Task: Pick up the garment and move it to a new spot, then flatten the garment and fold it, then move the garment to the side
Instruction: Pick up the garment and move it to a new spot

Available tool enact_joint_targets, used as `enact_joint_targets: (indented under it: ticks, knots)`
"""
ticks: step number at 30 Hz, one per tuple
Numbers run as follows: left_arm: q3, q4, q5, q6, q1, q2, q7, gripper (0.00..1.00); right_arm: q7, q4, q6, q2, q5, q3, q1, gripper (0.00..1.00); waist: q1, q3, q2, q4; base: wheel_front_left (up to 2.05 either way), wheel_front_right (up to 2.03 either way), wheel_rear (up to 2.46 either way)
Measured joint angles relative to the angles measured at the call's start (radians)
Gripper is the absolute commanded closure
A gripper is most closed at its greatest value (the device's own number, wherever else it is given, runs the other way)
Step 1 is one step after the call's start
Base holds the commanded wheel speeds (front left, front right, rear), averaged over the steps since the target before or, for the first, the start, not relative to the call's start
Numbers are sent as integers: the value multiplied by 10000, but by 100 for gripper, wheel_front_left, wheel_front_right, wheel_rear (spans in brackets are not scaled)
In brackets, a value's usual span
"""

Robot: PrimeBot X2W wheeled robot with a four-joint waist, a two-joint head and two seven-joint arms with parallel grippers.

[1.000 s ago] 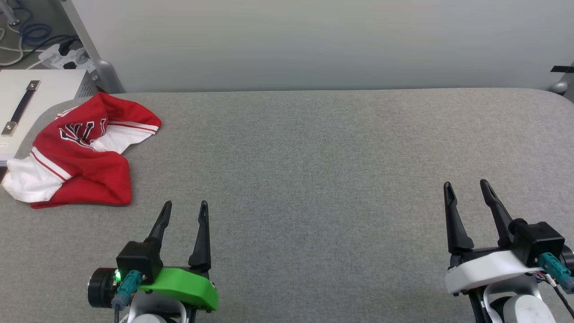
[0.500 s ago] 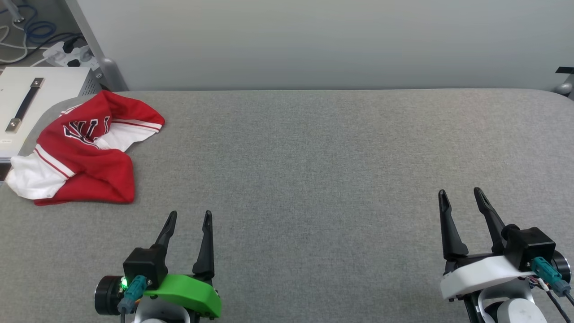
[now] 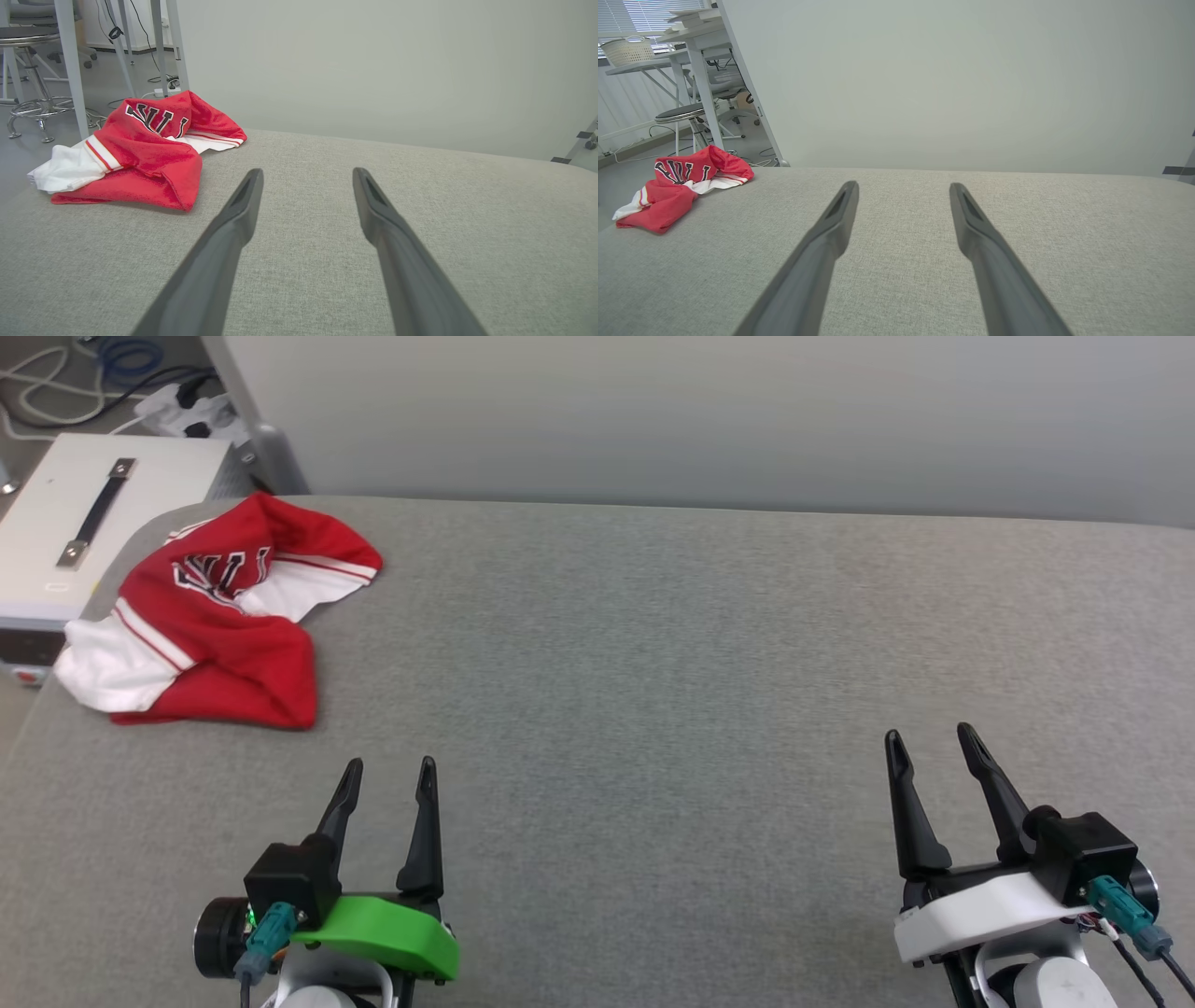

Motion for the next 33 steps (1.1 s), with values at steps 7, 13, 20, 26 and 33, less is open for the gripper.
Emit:
enact_joint_targets:
  ticks: [7,13,20,26,33]
  knots:
    - [-21,-13,-192,13,-116,-10,-150,0,-136,17,0,2,4,180,-22,0,1,102,0,908,0,0,0]
    - [-12,2,-259,19,-119,-6,-182,0,-150,67,0,8,54,337,-87,0,1,177,0,1887,0,0,0]
    - [-102,12,-261,23,-110,-8,-184,0,-190,171,0,25,221,859,-163,0,1,160,0,3246,0,0,0]
    - [-148,4,-261,23,-91,-8,-184,0,-192,228,0,25,232,888,-162,0,0,66,0,4034,0,0,0]
    - [-142,-2,-261,21,-54,-6,-184,0,-192,291,0,25,232,913,-162,0,0,-50,0,4584,0,0,0]
